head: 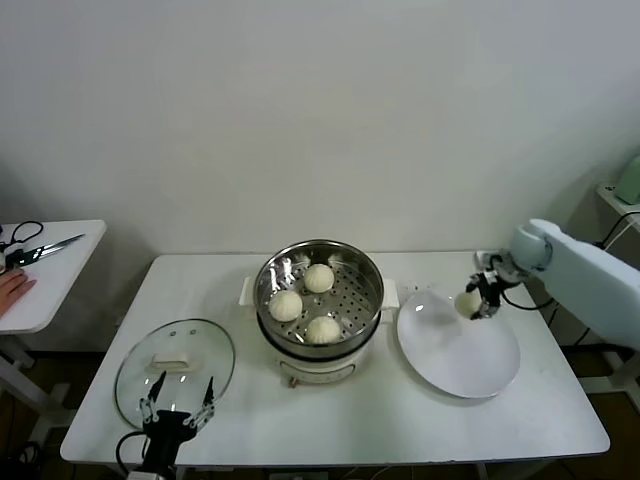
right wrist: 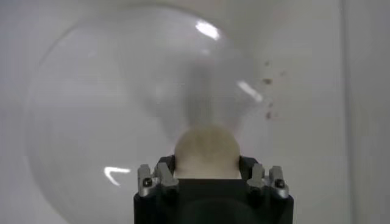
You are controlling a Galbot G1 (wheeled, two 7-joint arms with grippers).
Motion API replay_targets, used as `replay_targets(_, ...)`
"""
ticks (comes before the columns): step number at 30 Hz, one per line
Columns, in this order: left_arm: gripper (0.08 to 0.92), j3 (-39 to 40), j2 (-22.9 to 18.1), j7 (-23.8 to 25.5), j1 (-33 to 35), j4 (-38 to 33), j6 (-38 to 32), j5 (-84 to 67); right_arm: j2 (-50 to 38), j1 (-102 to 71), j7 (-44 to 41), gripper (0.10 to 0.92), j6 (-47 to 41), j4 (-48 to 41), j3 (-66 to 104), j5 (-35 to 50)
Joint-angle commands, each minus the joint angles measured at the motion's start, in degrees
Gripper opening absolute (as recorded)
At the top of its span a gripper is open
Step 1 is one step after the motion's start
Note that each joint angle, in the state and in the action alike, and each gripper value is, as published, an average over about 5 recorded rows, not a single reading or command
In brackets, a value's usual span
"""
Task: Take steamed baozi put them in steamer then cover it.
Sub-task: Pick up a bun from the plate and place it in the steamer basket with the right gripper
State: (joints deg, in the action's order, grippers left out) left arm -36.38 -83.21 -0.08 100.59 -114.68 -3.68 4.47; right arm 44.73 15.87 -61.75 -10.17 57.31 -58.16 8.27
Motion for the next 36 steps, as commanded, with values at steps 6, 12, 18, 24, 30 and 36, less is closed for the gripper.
replay_targets(6,0.823,1.92,0.80,0.83,-0.56,-0.63,0.52,0.33,9.12,31.71,3.74,0.678,-8.05,10.56,-25.61,31.95)
replay_targets(12,0.823,2.72,1.18,0.89,-0.52,-0.60,0.23,0.38,14.12,32.92,7.82,0.679,-11.39,14.38,-27.88,38.16)
replay_targets(18,0.823,2.51,2.08,0.89,-0.20,-0.84,0.18,-0.09,18.79,30.15,11.03,0.679,-13.25,15.57,-28.99,39.57)
replay_targets(24,0.823,2.19,2.55,0.90,-0.01,-0.85,0.13,-0.44,22.15,27.90,11.84,0.679,-13.71,16.01,-32.46,39.05)
replay_targets(30,0.823,1.96,2.80,0.91,-0.29,-0.96,0.33,-0.57,23.76,24.23,12.18,0.679,-13.72,13.90,-34.90,36.54)
replay_targets(36,0.823,2.02,2.90,0.92,-0.74,-0.41,0.49,-0.61,23.81,20.57,12.41,0.679,-13.62,12.41,-35.41,33.98)
